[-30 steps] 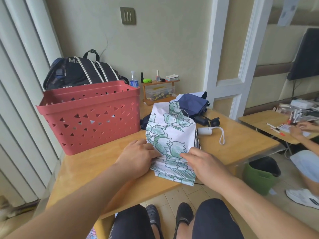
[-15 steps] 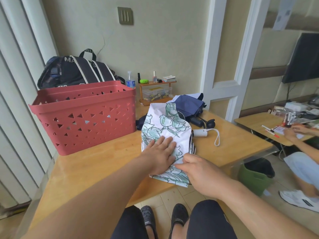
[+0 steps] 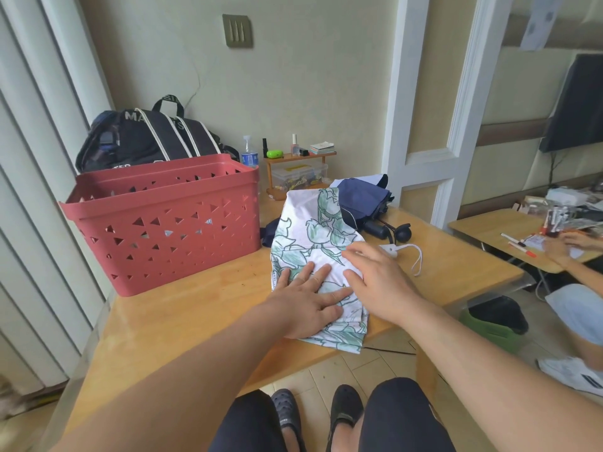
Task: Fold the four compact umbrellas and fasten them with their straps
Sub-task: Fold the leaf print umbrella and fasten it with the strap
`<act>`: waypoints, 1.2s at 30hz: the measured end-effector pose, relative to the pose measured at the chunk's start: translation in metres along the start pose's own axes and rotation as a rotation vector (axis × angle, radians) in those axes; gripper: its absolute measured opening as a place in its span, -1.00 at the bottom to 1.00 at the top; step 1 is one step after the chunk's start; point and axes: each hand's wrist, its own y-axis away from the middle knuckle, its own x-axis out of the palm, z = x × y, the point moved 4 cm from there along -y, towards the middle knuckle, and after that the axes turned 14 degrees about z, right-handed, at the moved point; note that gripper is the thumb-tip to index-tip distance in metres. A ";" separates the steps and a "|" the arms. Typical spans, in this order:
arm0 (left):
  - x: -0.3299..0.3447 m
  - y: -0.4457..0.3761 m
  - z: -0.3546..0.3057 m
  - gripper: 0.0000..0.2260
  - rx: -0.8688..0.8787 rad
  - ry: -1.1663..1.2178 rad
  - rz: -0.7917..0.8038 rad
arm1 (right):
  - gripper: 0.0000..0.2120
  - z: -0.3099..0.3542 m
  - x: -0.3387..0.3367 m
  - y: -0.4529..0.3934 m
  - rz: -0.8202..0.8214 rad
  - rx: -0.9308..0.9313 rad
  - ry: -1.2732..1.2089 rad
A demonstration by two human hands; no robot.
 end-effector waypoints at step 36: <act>0.022 0.054 0.046 -0.49 -0.024 0.134 0.029 | -0.28 0.027 0.024 -0.002 0.392 0.173 0.169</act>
